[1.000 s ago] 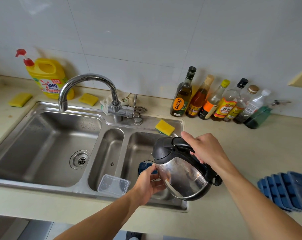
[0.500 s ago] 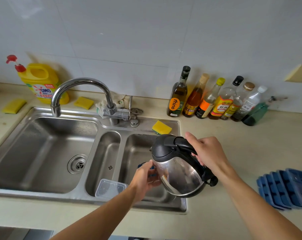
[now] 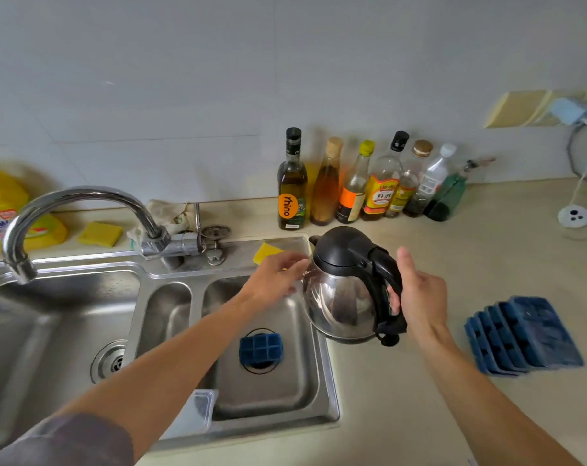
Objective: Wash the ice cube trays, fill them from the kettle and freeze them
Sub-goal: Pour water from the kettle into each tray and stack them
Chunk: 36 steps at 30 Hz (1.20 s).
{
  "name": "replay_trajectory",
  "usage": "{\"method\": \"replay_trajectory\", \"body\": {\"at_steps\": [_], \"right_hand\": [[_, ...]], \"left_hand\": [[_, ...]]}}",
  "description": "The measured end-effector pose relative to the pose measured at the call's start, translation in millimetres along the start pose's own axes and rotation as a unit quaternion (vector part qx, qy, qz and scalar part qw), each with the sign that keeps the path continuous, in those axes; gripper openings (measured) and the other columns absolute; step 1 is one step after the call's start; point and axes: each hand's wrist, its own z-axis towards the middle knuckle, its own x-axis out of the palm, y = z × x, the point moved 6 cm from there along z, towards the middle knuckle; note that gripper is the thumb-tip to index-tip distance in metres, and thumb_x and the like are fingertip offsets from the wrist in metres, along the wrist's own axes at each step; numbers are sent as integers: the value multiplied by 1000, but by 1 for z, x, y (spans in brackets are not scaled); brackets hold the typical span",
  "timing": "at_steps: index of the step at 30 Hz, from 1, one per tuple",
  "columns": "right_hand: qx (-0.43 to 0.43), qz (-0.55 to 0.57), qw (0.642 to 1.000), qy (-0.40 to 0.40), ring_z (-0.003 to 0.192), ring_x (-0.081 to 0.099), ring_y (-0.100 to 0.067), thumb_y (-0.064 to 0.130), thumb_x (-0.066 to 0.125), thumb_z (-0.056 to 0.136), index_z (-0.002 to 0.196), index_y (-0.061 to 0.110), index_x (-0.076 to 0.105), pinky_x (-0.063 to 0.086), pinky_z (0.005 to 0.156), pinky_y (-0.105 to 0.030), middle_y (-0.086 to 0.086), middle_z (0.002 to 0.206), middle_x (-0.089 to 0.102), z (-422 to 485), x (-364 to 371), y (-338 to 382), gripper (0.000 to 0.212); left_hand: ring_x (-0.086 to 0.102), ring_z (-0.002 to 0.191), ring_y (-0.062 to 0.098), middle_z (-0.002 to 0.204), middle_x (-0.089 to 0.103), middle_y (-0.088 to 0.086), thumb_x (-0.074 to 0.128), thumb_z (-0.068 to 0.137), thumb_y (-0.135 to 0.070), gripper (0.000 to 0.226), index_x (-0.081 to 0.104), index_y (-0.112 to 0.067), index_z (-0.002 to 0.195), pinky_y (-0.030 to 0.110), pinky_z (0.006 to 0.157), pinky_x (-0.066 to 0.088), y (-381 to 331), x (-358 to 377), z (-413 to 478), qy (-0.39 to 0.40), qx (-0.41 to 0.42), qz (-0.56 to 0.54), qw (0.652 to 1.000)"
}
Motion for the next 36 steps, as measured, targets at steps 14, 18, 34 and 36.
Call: {"method": "replay_trajectory", "body": {"at_steps": [14,18,34,36], "right_hand": [[5,70,997,-36,49,53,-13,63,45,95,50,19,55,46,51,-14,-4,51,53,57,-21,-44,64],[-13,59,998,-21,53,54,-13,61,43,98,56,15,56,47,54,-15,-6,54,54,60,-18,-47,64],[-267,-76,949,151,84,63,-8,24,66,99,97,15,63,48,71,-12,1,94,63,-40,44,1,10],[-211,-104,937,260,83,63,-4,31,64,99,96,19,63,49,70,-17,5,92,65,-65,86,-17,13]], "left_hand": [[54,122,12,131,60,-3,61,100,-27,40,53,-18,139,41,112,44,-35,68,66,21,95,161,982],[53,116,9,131,56,-3,65,97,-29,48,48,-23,142,30,103,44,-26,76,75,-20,126,222,967],[62,114,23,132,64,9,58,102,-25,35,61,-14,134,34,98,49,89,-11,-81,-176,-70,232,954],[64,109,23,124,67,8,59,101,-25,28,65,-14,126,37,96,51,115,-39,-121,-226,-102,235,940]]}}
